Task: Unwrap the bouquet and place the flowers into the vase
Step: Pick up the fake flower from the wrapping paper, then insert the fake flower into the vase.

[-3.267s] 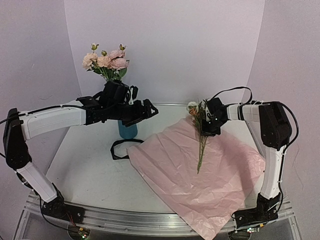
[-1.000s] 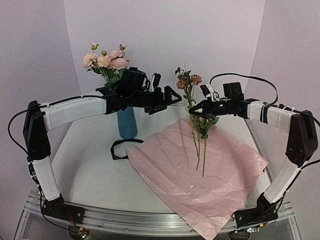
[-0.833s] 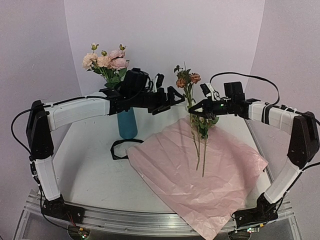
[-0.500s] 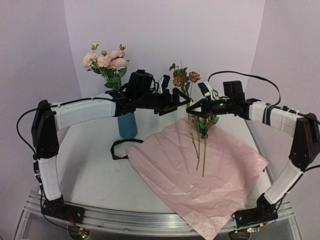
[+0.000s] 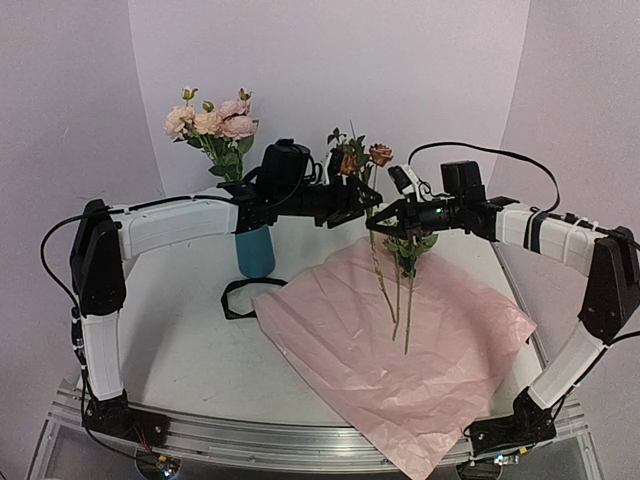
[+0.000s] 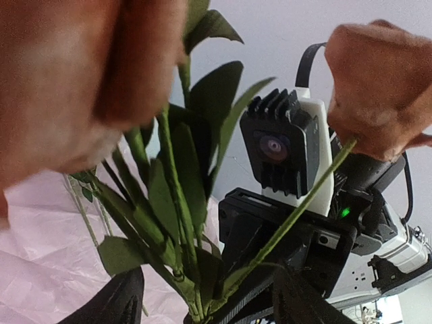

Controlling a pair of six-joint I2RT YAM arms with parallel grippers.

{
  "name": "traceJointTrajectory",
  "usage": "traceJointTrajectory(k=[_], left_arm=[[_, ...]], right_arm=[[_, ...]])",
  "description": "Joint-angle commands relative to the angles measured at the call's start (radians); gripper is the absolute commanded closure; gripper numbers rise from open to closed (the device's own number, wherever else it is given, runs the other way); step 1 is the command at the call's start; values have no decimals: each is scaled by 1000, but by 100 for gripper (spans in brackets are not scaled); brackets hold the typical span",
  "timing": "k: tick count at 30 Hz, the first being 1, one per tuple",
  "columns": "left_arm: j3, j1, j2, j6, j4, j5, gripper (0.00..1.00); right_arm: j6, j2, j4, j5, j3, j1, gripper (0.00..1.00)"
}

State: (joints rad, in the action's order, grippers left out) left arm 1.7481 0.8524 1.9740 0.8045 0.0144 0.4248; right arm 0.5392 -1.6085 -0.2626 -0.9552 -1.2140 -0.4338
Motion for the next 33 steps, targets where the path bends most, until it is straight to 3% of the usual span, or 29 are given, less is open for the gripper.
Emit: traceJointTrajectory(k=[1, 11, 15, 17, 20, 26, 28, 33], left_arm=[[54, 4, 2, 0, -54, 6, 42], [51, 4, 3, -3, -56, -18, 87], [44, 4, -2, -17, -54, -21, 100], [36, 4, -9, -33, -54, -27, 100], [20, 4, -27, -72, -49, -40, 100], [4, 3, -78, -231, 56, -133, 100], [0, 4, -101, -292, 89, -180, 100], [-37, 4, -185, -446, 117, -344, 100]], right_arm=[[2, 35, -26, -43, 4, -10, 100], [2, 35, -24, -56, 19, -12, 100], [1, 29, -20, -52, 19, -12, 99], [-3, 25, -15, -41, 19, -12, 89], [-20, 30, -2, -16, 19, -12, 62], [-55, 44, 19, 37, 14, -12, 29], [-65, 52, 24, 61, 14, -10, 22], [-84, 84, 29, 157, 13, -9, 18]])
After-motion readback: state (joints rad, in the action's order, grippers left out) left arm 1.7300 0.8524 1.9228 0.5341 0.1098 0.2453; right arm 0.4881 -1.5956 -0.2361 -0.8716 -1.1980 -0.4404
